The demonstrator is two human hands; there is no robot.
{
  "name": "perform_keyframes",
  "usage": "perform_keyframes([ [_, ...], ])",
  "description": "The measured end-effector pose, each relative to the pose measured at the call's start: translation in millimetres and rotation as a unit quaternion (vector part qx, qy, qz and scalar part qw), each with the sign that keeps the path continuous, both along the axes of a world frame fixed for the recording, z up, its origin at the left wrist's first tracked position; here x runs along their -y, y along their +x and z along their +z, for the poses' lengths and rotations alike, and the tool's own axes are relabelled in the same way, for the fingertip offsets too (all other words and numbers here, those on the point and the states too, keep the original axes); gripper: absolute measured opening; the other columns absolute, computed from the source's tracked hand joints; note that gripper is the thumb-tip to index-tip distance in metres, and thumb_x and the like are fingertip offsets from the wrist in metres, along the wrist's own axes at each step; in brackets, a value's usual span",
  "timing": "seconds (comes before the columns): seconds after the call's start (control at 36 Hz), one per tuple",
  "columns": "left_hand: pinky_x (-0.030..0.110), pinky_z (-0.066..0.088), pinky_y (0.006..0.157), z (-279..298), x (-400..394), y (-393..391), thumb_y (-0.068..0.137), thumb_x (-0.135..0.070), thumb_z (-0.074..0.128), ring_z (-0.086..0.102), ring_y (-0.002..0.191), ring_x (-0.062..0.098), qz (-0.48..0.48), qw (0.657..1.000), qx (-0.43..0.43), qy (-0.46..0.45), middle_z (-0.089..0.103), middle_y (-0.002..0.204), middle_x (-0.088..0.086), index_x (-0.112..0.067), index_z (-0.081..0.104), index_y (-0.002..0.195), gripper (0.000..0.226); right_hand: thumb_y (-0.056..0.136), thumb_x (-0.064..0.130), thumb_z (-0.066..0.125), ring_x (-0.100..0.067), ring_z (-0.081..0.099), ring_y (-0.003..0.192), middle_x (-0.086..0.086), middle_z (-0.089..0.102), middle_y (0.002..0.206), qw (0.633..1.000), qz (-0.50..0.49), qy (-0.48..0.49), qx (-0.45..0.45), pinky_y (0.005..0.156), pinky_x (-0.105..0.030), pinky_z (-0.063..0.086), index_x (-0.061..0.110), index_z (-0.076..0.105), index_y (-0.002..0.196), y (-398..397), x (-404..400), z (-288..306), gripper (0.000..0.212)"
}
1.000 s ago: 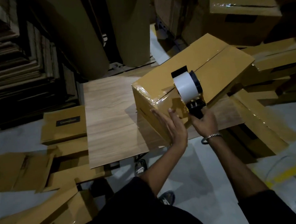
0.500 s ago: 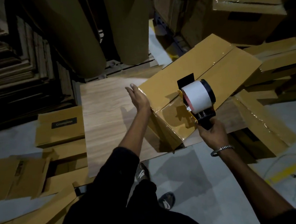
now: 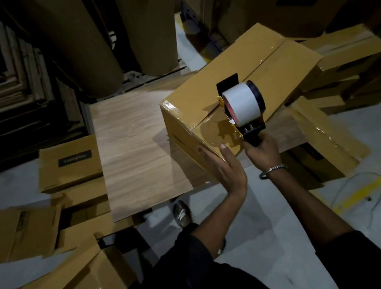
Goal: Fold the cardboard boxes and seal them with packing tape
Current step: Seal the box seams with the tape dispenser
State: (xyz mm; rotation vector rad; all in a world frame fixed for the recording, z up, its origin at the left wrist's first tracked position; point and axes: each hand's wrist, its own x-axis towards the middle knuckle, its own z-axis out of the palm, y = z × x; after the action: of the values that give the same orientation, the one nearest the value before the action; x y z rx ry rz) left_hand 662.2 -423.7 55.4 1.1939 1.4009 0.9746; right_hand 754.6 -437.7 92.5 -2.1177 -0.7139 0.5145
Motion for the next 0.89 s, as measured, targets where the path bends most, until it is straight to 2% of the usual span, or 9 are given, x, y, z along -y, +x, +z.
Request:
perform_keyframes([
  [0.11, 0.048, 0.035, 0.122, -14.8, -1.0, -12.0, 0.103, -0.072, 0.032, 0.026, 0.157, 0.023, -0.055, 0.997, -0.037, 0.028, 0.009, 0.176, 0.003, -0.026, -0.003, 0.168, 0.086, 0.086, 0.024, 0.080, -0.013, 0.069, 0.087, 0.007, 0.072, 0.091, 1.000, 0.011, -0.015, 0.009, 0.074, -0.025, 0.050, 0.015, 0.073, 0.103, 1.9, 0.1, 1.3, 0.020],
  [0.25, 0.044, 0.032, 0.123, -16.0, -5.5, -26.8, 0.102, -0.074, 0.027, 0.023, 0.156, 0.028, -0.127, 0.987, -0.091, 0.041, 0.004, 0.175, 0.013, -0.013, -0.007, 0.167, 0.096, 0.086, 0.023, 0.079, -0.020, 0.069, 0.096, -0.006, 0.073, 0.121, 0.994, 0.065, -0.052, 0.064, 0.070, -0.026, 0.047, 0.012, 0.069, 0.125, 6.3, 3.9, 10.6, 0.042],
  [0.33, 0.047, 0.038, 0.118, -17.8, -18.1, -36.8, 0.104, -0.071, 0.017, 0.037, 0.148, 0.037, -0.130, 0.981, -0.135, 0.057, 0.024, 0.168, 0.025, -0.005, 0.008, 0.166, 0.091, 0.081, 0.018, 0.076, -0.032, 0.069, 0.089, -0.013, 0.074, 0.105, 0.989, 0.065, -0.071, 0.111, 0.066, -0.031, 0.046, 0.009, 0.069, 0.118, 3.8, 5.8, 16.5, 0.039],
  [0.44, 0.020, 0.044, 0.104, -11.9, -55.0, -76.8, 0.105, -0.062, 0.025, 0.053, 0.114, -0.005, -0.129, 0.973, -0.156, 0.113, 0.052, 0.151, 0.010, -0.019, 0.021, 0.166, 0.075, 0.083, 0.017, 0.072, -0.032, 0.064, 0.074, -0.009, 0.069, 0.079, 0.993, 0.049, -0.067, 0.081, 0.063, -0.033, 0.044, 0.009, 0.069, 0.097, -15.2, 2.5, 27.8, 0.016],
  [0.53, 0.036, 0.049, 0.103, -17.5, -100.2, -109.9, 0.106, -0.060, 0.023, 0.057, 0.130, 0.020, -0.146, 0.960, -0.176, 0.159, 0.049, 0.158, 0.004, -0.030, 0.024, 0.165, 0.067, 0.090, 0.024, 0.076, -0.018, 0.065, 0.078, -0.001, 0.072, 0.085, 0.998, 0.048, -0.034, 0.005, 0.071, -0.027, 0.047, 0.013, 0.073, 0.102, -27.5, -5.7, 31.7, 0.016],
  [0.64, 0.037, 0.053, 0.096, -6.6, -155.3, -141.9, 0.107, -0.063, 0.021, 0.059, 0.122, 0.017, -0.189, 0.952, -0.176, 0.163, 0.061, 0.142, -0.001, -0.039, 0.035, 0.159, 0.059, 0.093, 0.029, 0.078, -0.008, 0.068, 0.088, 0.006, 0.075, 0.094, 0.992, 0.057, 0.013, -0.111, 0.069, -0.022, 0.048, 0.020, 0.073, 0.102, -38.6, -26.0, 41.4, 0.014],
  [0.72, 0.043, 0.055, 0.095, -2.5, -192.0, -158.8, 0.104, -0.071, 0.019, 0.064, 0.118, 0.026, -0.184, 0.954, -0.193, 0.140, 0.068, 0.132, 0.005, -0.034, 0.046, 0.155, 0.068, 0.092, 0.030, 0.078, -0.014, 0.070, 0.083, 0.002, 0.076, 0.090, 0.985, 0.058, 0.020, -0.160, 0.066, -0.028, 0.052, 0.023, 0.071, 0.098, -36.3, -35.7, 46.6, 0.012],
  [0.81, 0.037, 0.054, 0.085, 5.5, -214.1, -164.2, 0.106, -0.068, 0.021, 0.065, 0.110, 0.025, -0.159, 0.961, -0.189, 0.124, 0.068, 0.121, 0.003, -0.029, 0.053, 0.146, 0.064, 0.092, 0.031, 0.078, -0.016, 0.069, 0.081, 0.004, 0.076, 0.088, 0.987, 0.046, 0.007, -0.152, 0.068, -0.030, 0.051, 0.021, 0.073, 0.104, -18.5, -35.6, 48.3, 0.017],
  [0.89, 0.024, 0.043, 0.074, 11.7, -224.4, -164.4, 0.113, -0.049, 0.030, 0.059, 0.104, 0.019, -0.119, 0.968, -0.186, 0.121, 0.062, 0.118, -0.002, -0.021, 0.055, 0.141, 0.048, 0.089, 0.024, 0.079, -0.023, 0.070, 0.083, -0.003, 0.077, 0.087, 0.999, -0.005, -0.016, -0.045, 0.068, -0.032, 0.049, 0.014, 0.076, 0.103, 7.2, -21.3, 47.6, 0.017],
])
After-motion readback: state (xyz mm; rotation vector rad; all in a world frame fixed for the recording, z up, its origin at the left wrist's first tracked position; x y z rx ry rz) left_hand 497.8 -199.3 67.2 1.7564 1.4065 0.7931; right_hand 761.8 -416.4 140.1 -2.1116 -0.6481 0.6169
